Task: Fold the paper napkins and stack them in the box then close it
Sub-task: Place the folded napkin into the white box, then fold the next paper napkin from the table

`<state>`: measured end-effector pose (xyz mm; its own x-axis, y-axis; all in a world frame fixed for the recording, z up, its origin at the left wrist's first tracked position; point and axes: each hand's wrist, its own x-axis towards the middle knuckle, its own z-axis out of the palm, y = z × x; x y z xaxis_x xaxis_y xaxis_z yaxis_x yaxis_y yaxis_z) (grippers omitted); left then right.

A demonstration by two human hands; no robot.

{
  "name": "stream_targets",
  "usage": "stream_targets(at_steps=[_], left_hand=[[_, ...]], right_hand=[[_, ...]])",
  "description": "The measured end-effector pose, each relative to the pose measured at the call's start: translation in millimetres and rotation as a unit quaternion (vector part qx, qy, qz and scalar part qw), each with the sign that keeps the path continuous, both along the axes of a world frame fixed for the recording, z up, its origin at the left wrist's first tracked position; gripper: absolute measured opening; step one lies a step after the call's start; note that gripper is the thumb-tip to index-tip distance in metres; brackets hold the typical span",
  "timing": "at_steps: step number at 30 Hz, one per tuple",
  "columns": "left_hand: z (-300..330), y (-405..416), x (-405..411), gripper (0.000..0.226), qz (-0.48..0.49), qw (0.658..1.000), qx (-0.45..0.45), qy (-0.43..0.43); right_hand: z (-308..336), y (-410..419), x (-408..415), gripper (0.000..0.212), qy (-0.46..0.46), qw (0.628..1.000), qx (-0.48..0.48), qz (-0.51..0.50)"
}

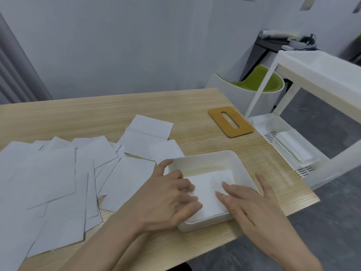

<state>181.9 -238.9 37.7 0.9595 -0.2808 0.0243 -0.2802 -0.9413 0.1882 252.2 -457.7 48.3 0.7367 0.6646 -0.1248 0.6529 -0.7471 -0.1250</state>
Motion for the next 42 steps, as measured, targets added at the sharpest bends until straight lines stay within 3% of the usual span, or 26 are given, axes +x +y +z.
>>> stream_targets(at_steps=[3,7,12,20,24,30,35,42], left_hand=[[1.3,-1.6,4.1,0.072,-0.011,1.0,0.01,0.001],[-0.3,-2.5,6.6,0.068,-0.02,1.0,0.013,0.0],[-3.7,-3.5,7.8,0.067,-0.012,1.0,0.021,0.001],[-4.4,-4.1,5.6,0.072,-0.004,1.0,-0.013,-0.017],[-7.0,-2.4,0.2,0.061,0.009,0.998,-0.055,-0.028],[-16.3,1.9,-14.3,0.039,0.046,0.986,-0.131,-0.098],[-24.2,6.4,-31.3,0.038,0.085,0.965,-0.201,-0.146],[-33.3,30.7,-63.5,0.035,0.133,0.948,-0.235,-0.17]], right_hand=[[0.8,2.7,4.1,0.085,0.004,1.0,-0.014,0.01],[-0.3,5.5,11.9,0.061,0.018,0.999,-0.033,0.031],[-5.6,10.3,15.0,0.068,-0.004,0.999,-0.035,0.041],[-6.3,8.3,16.8,0.061,-0.008,1.0,-0.016,0.023],[-7.6,3.6,10.0,0.051,-0.038,0.999,0.035,-0.004],[-12.8,5.5,0.1,0.054,-0.075,0.975,0.207,-0.036],[-10.2,19.6,-11.8,0.069,-0.085,0.964,0.25,-0.009],[-3.6,53.8,-32.0,0.065,-0.085,0.951,0.296,0.025]])
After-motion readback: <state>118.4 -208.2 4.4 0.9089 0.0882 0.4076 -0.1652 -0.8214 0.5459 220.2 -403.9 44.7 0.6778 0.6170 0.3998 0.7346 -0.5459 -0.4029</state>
